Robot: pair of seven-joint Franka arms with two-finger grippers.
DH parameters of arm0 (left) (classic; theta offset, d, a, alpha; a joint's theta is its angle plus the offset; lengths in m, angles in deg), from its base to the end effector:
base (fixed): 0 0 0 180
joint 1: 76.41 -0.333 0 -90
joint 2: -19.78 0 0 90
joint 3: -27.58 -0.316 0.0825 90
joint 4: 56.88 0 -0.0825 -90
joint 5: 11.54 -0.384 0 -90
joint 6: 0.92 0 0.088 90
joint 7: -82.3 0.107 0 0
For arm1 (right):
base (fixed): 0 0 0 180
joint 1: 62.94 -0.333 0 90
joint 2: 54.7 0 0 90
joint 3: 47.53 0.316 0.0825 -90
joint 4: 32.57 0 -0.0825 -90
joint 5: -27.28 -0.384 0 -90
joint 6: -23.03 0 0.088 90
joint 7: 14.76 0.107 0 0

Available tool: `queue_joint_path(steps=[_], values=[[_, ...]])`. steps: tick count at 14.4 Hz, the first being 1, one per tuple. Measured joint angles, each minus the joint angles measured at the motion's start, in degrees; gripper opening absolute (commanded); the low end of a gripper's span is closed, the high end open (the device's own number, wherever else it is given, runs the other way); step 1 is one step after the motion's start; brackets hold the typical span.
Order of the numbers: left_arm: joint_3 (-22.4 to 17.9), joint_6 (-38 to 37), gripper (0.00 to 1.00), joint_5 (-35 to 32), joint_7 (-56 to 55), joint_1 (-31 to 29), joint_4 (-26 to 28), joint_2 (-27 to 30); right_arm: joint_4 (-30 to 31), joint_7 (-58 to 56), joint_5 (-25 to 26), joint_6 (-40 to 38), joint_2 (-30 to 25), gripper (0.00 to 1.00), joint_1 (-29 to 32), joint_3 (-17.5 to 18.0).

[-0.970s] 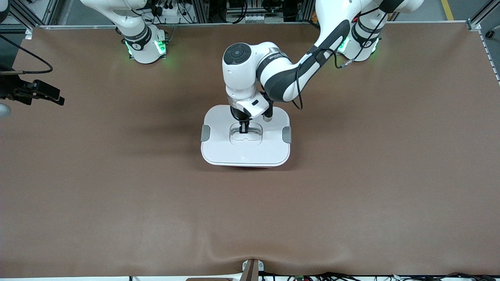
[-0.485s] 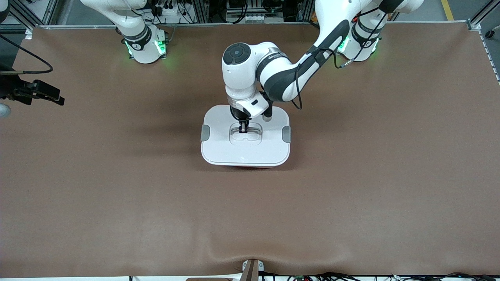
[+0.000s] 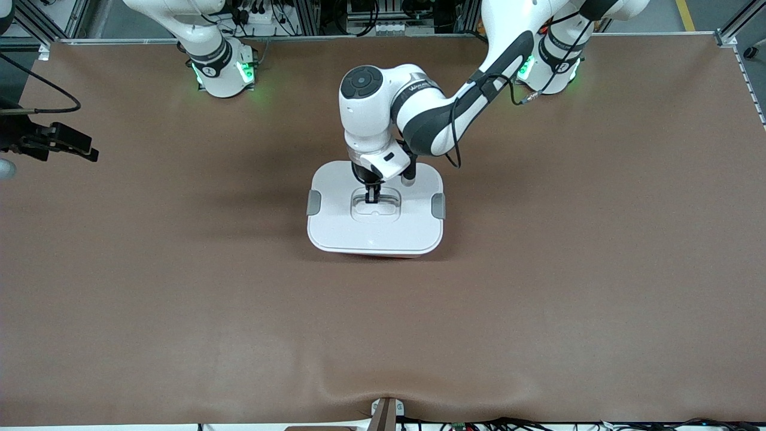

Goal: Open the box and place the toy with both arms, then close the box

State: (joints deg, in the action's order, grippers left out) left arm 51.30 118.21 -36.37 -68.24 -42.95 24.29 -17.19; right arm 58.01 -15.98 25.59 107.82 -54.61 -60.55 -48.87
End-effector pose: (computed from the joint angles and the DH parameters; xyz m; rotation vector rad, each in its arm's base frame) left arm 0.4594 -0.5617 0.3507 2.1995 2.0807 0.1845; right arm 0.5436 -0.0320 0.6115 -3.1031 0.0662 0.1573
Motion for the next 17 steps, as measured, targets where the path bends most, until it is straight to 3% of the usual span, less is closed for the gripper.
queue_joint_path(steps=[7,8,10,11,17], values=[[0.0,-0.02,0.0,-0.68,0.0,0.51,0.0,-0.15,-0.12,0.0,0.0,0.51,0.01,1.0,0.13,-0.14],[0.0,-0.03,0.1,-0.68,0.0,0.51,0.0,-0.16,-0.14,0.0,0.0,0.59,0.01,1.0,0.15,-0.19],[-0.01,-0.04,0.74,-0.68,0.0,0.51,0.02,-0.23,-0.15,0.0,0.0,0.63,0.01,1.0,0.15,-0.27],[-0.02,-0.04,1.0,-0.68,0.0,0.5,0.02,-0.4,-0.15,0.0,0.0,0.64,0.01,1.0,0.15,-0.3],[-0.03,-0.71,1.0,-0.68,1.65,0.03,-1.37,0.49,-0.16,0.0,0.0,0.65,0.01,1.0,0.15,-0.34]])
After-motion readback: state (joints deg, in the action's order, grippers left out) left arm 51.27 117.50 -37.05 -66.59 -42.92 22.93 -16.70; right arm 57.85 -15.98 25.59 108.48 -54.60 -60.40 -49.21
